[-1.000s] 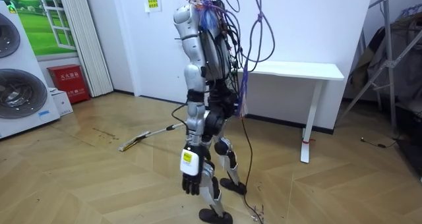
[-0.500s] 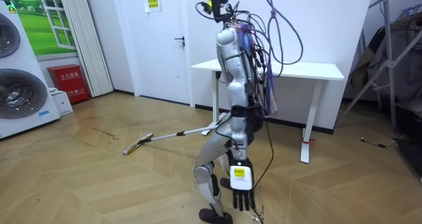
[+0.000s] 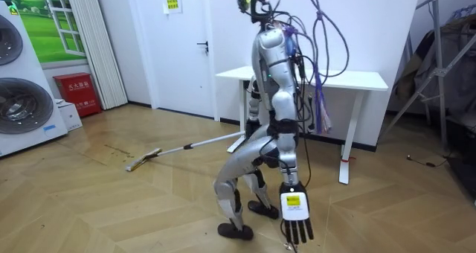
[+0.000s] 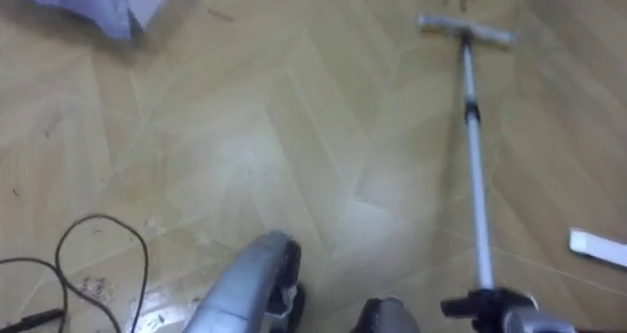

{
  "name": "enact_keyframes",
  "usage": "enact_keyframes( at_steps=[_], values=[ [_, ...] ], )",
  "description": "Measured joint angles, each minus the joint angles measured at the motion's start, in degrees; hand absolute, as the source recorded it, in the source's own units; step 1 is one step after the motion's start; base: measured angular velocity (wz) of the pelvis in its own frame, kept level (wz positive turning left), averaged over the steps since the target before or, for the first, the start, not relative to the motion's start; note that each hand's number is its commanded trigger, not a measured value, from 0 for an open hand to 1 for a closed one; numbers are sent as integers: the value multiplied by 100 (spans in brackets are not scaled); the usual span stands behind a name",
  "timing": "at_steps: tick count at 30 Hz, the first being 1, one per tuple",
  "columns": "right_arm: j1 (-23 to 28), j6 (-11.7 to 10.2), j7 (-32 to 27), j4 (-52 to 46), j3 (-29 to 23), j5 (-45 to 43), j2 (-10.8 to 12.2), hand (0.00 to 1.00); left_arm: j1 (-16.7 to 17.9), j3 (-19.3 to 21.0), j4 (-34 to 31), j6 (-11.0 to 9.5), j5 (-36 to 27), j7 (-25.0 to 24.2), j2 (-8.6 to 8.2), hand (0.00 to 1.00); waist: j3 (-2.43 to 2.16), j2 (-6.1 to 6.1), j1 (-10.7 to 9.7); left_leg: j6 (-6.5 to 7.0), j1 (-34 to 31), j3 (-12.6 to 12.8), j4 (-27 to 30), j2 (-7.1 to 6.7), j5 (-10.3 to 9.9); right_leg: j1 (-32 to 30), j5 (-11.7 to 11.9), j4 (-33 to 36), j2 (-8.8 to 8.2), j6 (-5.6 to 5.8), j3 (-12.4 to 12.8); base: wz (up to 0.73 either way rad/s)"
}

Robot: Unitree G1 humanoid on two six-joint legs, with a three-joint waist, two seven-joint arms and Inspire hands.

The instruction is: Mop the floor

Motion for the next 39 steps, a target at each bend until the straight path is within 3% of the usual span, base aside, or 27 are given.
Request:
enact_keyframes(
  at_steps=[1, 3, 4, 5, 6, 7, 10, 11, 13, 16, 17, 19, 20, 21, 22, 23, 25, 26, 27, 28, 30, 32, 33, 35, 36, 37, 39],
  values=[
    [163, 3, 1, 51, -18, -6, 3, 100, -24, 4, 7, -1, 36, -18, -6, 0, -23, 38, -70, 71, 31, 58, -6, -19, -75, 53, 26, -39, -68, 75, -9, 62],
    [793, 29, -32, 221, 21, 4, 11, 100, -78, 18, 51, -34, 57, -84, -31, 0, -140, 168, -311, 496, 126, 229, 82, -202, -437, 115, 223, 143, -169, 254, 204, 32],
    [916, 37, -61, 223, 58, 31, 15, 100, -115, 38, 50, -42, 58, -67, -49, 0, -118, 191, -358, 600, 140, 250, 150, -261, -528, -10, 381, 483, -145, 272, 313, 4],
    [1133, 59, -142, 218, 113, 122, 45, 100, -176, 45, 31, -84, 50, -23, -95, 0, -73, 314, -466, 691, 171, 257, 349, -290, -740, -321, 966, 1097, -75, 285, 541, -15],
    [1328, 97, -197, 173, 220, 263, 142, 100, -174, 40, -49, -160, -76, 32, -106, 0, -107, 409, -501, 755, 185, 254, 467, -319, -908, -658, 1570, 1589, 11, 426, 752, -25],
    [1397, 101, -207, 151, 275, 320, 209, 100, -177, 47, -116, -191, -105, 62, -100, 0, -104, 412, -529, 790, 196, 250, 509, -330, -967, -833, 1736, 1779, 89, 472, 847, -44],
    [1489, 147, -344, 84, 320, 434, 537, 100, -164, 44, -414, -206, -238, 165, -113, 0, -61, 467, -659, 842, 200, 242, 595, -367, -1191, -1611, 1695, 1690, 340, 576, 983, -47],
    [1521, 150, -432, 22, 296, 460, 635, 100, -156, 44, -509, -206, -267, 171, -147, 0, -104, 576, -668, 893, 231, 241, 591, -368, -1266, -1716, 1688, 1154, 368, 579, 928, -16],
    [1467, 233, -456, 21, 236, 471, 717, 100, -126, 10, -521, -192, -264, 171, -202, 0, -83, 569, -669, 923, 365, 245, 549, -379, -1393, -1672, 1691, 152, 360, 566, 783, -8],
    [1081, 542, -514, 56, 103, 440, 681, 100, 16, 1, -509, -26, -277, 198, -206, 0, -16, 459, -559, 888, 841, 244, 532, -423, -1731, -1407, 1709, -700, 369, 280, 435, -5],
    [817, 676, -546, 111, 50, 396, 621, 100, 60, 2, -502, 68, -280, 260, -195, 0, -13, 378, -496, 861, 1048, 247, 551, -432, -1892, -1213, 1652, -726, 360, 93, 314, 6],
    [235, 892, -649, 159, -95, 223, 428, 100, 63, -20, -507, 120, -421, 337, -186, 0, 12, 286, -352, 514, 1136, 285, 893, -363, -2000, -1079, 1357, -525, 369, 37, 277, -7],
    [-202, 866, -739, 139, -107, 151, 328, 100, 38, -91, -525, 105, -529, 421, -139, 0, 68, 197, -203, -107, 870, 434, 1696, -154, -1630, -1042, 1196, -316, 462, -11, 351, -34],
    [-613, 772, -810, 65, -86, 129, 291, 100, 57, -223, -527, 108, -698, 542, -86, 0, 119, 11, -77, -399, 466, 533, 2571, 26, -757, -1015, 1060, -106, 591, -63, 493, -36],
    [-780, 726, -808, -28, -87, 122, 262, 100, 71, -238, -529, 119, -743, 571, -84, 0, 123, -65, -38, -358, 239, 550, 2944, 94, -217, -986, 978, -20, 629, -80, 523, -26],
    [-1039, 679, -749, -239, -85, 151, 204, 100, 94, -316, -533, 134, -768, 581, -84, 0, 182, -255, 78, -286, -186, 550, 3490, 170, 653, -895, 860, 120, 672, -198, 578, -12],
    [-1338, 459, -609, -427, -80, 327, 147, 100, 84, -417, -564, 140, -760, 517, -85, 0, 176, -273, 189, -165, -700, 399, 3422, 337, 308, -775, 649, 198, 729, -214, 545, 4],
    [-1454, 324, -510, -455, -79, 451, 147, 100, 92, -415, -600, 143, -713, 434, -87, 0, 194, -304, 201, -172, -811, 314, 2601, 406, -1, -634, 509, 180, 734, -169, 527, 21],
    [-1454, 299, -467, -462, -94, 530, 152, 100, 99, -415, -596, 127, -706, 380, -87, 0, 189, -297, 207, -174, -764, 253, 2019, 401, -71, -528, 448, 140, 743, -146, 528, 27],
    [-1386, 304, -429, -461, -76, 702, 159, 100, 118, -413, -597, 87, -678, 289, -83, 0, 172, -224, 210, -160, -555, 102, 802, 415, -90, -307, 325, 27, 792, -70, 529, 27],
    [-917, 261, -364, -406, -19, 931, 135, 100, 29, -365, -560, 72, -638, 159, -69, 0, 112, -143, 122, 322, -334, 139, 356, 348, -418, 39, 54, -149, 728, 92, 626, 45],
    [-479, 253, -354, -114, 5, 999, 90, 100, -81, -257, -557, 52, -591, 124, -103, 0, 103, -103, 95, 537, -112, 331, 335, 244, -650, 176, 12, -101, 649, 180, 872, 29],
    [-141, 256, -375, 45, 134, 981, 63, 100, -93, -176, -560, 43, -570, 130, -136, 0, 78, -66, 40, 639, 60, 429, 338, 125, -843, 181, 147, 179, 533, 377, 937, 11],
    [497, 255, -482, 66, 251, 869, 51, 100, -89, -107, -644, 39, -566, 141, -169, 0, -22, 97, -162, 765, 261, 463, 341, -35, -1035, 105, 590, 660, 439, 528, 977, 12],
    [862, 255, -547, 72, 252, 821, 112, 100, -78, 0, -743, 17, -562, 175, -166, 0, -68, 185, -300, 815, 401, 442, 309, -94, -1132, 3, 1029, 945, 432, 534, 1019, 8],
    [1010, 255, -568, 73, 252, 802, 161, 100, -78, 21, -788, -17, -557, 210, -159, 0, -81, 234, -355, 825, 469, 380, 284, -140, -1187, -57, 1223, 1073, 448, 528, 1036, -9],
    [1359, 255, -667, 59, 256, 697, 348, 100, -85, 42, -881, -171, -564, 319, -167, 0, -87, 386, -492, 819, 577, 119, 268, -226, -1335, -573, 1269, 1235, 638, 516, 1035, -45]
  ],
)
